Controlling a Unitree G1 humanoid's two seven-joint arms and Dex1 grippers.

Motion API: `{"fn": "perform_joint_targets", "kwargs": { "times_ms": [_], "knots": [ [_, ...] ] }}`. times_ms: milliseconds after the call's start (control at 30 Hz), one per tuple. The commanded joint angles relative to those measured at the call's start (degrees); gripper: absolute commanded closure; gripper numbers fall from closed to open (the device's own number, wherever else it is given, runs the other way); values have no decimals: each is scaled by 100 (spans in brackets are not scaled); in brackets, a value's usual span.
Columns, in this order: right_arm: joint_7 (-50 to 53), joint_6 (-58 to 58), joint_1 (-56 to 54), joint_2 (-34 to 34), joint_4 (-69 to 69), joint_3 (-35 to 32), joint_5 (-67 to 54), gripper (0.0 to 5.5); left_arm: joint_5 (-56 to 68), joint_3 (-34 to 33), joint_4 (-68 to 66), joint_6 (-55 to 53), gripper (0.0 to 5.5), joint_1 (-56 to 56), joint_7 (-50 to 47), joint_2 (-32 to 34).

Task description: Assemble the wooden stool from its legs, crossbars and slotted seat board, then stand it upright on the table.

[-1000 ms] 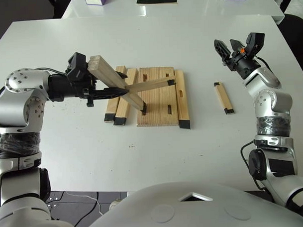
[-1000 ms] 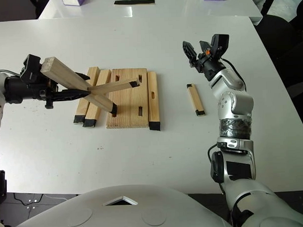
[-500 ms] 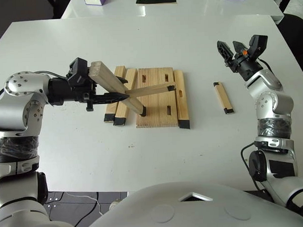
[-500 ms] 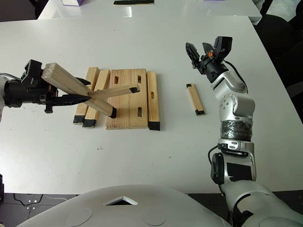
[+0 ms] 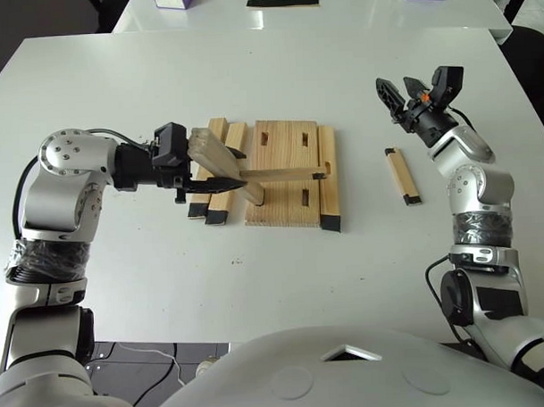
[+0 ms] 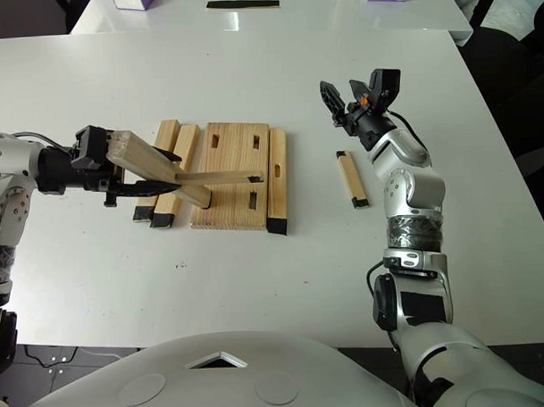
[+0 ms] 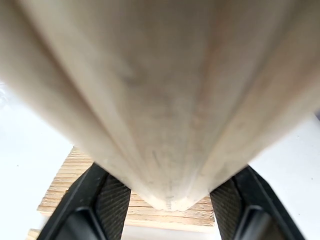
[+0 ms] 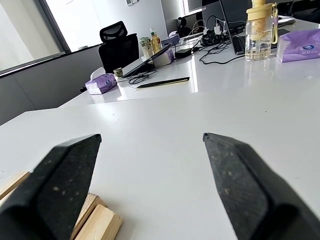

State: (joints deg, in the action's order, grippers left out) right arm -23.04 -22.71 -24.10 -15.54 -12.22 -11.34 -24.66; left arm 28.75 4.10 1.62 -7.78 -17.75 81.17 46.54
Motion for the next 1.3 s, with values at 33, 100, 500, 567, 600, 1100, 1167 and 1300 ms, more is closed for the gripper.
{"fn": "perform_joint_targets", "kwargs": {
  "times_ms": [33,100,500,567,600,1100,1167,1300],
  "knots": [
    [60,-1,70,58,87,-5,33,173,-633,464,-275,-46,345,340,-94,-22],
    [88,12,115,78,111,-13,36,173,-614,442,-290,-44,345,272,-155,-3],
    [246,95,361,182,239,-148,3,173,-686,-70,-123,-227,242,446,-371,413],
    [273,129,404,204,234,-169,9,173,-939,-177,-296,-22,242,724,-468,590],
    [297,141,442,226,266,-175,14,173,-1076,-261,-441,48,242,860,-609,646],
    [646,121,349,442,256,-261,-20,173,-1224,-1340,244,-1847,242,1479,-5975,-2316],
    [641,131,263,456,199,-219,2,173,-1231,-1288,301,-2061,242,1470,-6228,-2534],
    [688,203,217,544,127,-167,53,173,-1310,-1153,279,-2361,242,1377,-6419,-2665]
  ]
}}
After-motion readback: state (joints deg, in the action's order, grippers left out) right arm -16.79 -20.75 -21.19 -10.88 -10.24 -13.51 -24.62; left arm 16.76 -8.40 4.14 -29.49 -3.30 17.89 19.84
